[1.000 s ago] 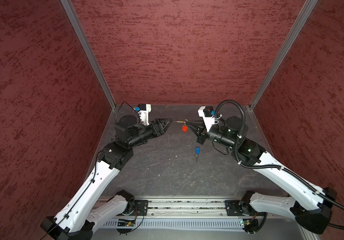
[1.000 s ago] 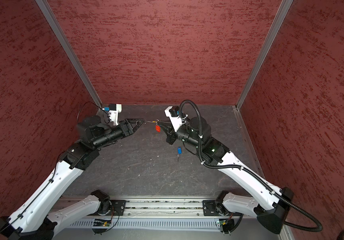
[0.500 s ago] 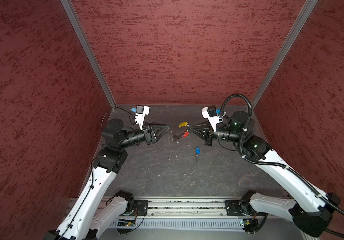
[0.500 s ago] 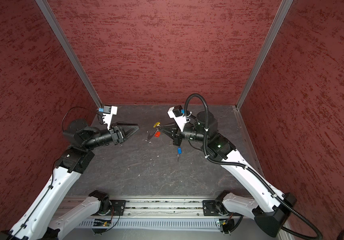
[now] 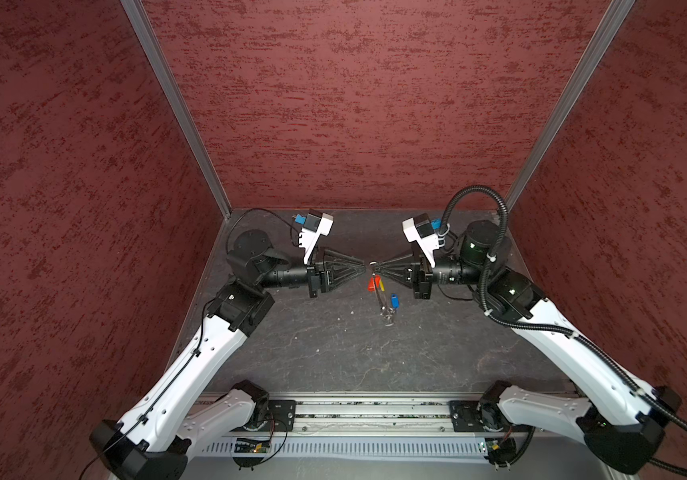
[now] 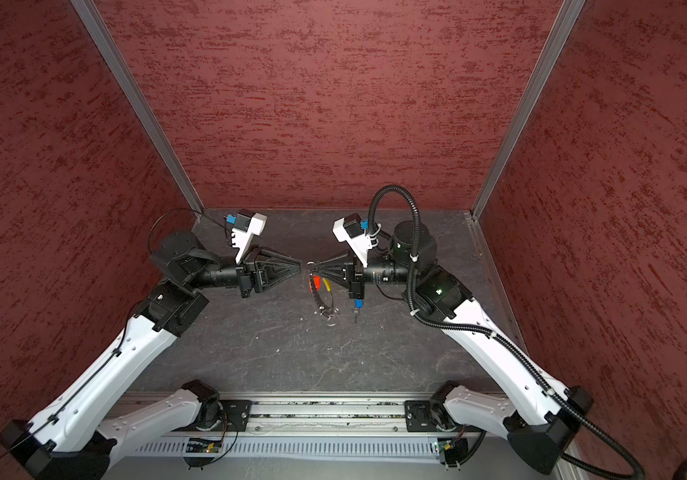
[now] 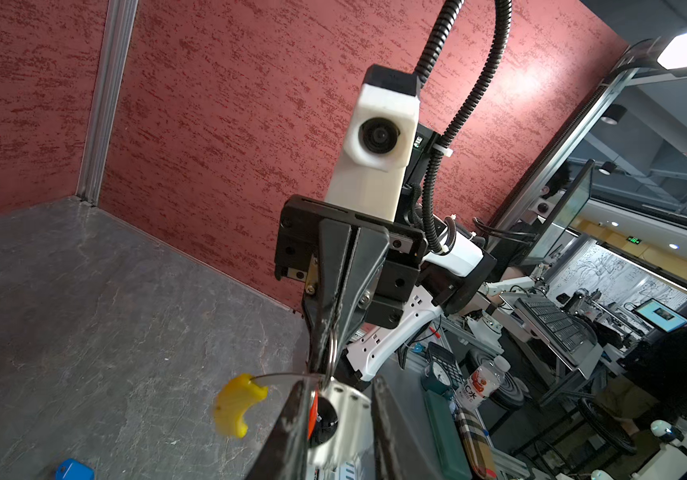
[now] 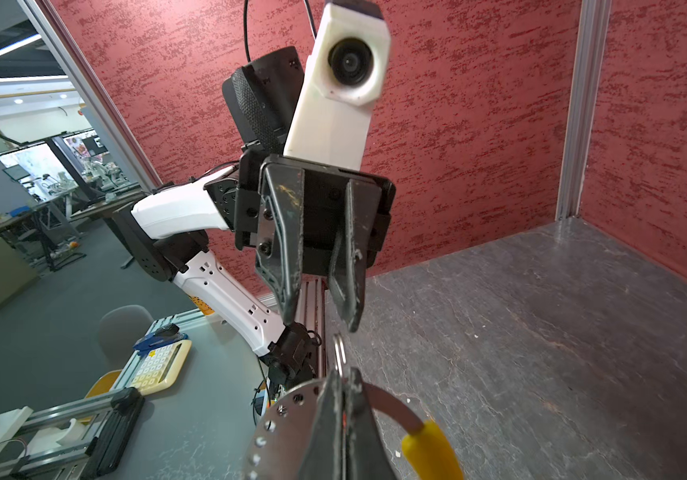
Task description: Remove the keys from the keyring
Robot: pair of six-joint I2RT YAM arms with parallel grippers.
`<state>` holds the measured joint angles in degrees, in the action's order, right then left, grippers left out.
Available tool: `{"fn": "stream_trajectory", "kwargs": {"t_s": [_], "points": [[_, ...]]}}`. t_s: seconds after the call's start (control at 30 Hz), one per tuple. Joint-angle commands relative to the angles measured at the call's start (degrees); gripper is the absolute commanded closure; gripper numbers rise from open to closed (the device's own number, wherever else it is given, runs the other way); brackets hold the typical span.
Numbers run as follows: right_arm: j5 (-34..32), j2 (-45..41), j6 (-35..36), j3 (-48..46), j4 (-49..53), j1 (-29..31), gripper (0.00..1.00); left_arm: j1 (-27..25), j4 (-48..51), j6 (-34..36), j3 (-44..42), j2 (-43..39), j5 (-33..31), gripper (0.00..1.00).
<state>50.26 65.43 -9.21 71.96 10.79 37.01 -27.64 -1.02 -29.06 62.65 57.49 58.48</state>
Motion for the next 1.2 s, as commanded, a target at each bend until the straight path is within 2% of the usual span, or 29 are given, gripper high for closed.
{"fn": "stream_trajectory", "kwargs": {"t_s": [0.0,0.17,0.47,0.77,0.93,1.03,1.17], "points": [[2.22,0.14,-0.66,1.51,-2.61,-0.28,1.00,-0.55,-1.54,1.11,1.40,0.90,0.37,0.72],[2.18,0.18,-1.51,1.43,-2.98,-0.29,1.00,-1.09,-2.43,1.32,2.09,2.05,0.14,0.71],[0.67,0.49,-1.73,1.17,-2.99,-0.28,1.00,-2.77,-0.24,3.23,3.68,3.09,0.24,0.85],[-2.54,-0.04,-1.66,1.07,-3.18,-0.34,1.00,-3.21,2.76,4.45,4.14,3.01,-0.19,0.87],[-2.57,0.31,-2.18,1.16,-3.49,-0.28,1.00,-3.55,3.01,4.53,4.37,3.18,-0.20,0.85],[-2.72,0.42,-2.55,1.16,-3.82,-0.32,1.00,-4.30,3.51,5.21,4.75,3.33,-0.55,0.89],[-2.89,0.34,-2.90,1.15,-4.22,-0.28,1.00,-5.11,5.13,6.85,5.22,2.91,-2.08,1.00]]}}
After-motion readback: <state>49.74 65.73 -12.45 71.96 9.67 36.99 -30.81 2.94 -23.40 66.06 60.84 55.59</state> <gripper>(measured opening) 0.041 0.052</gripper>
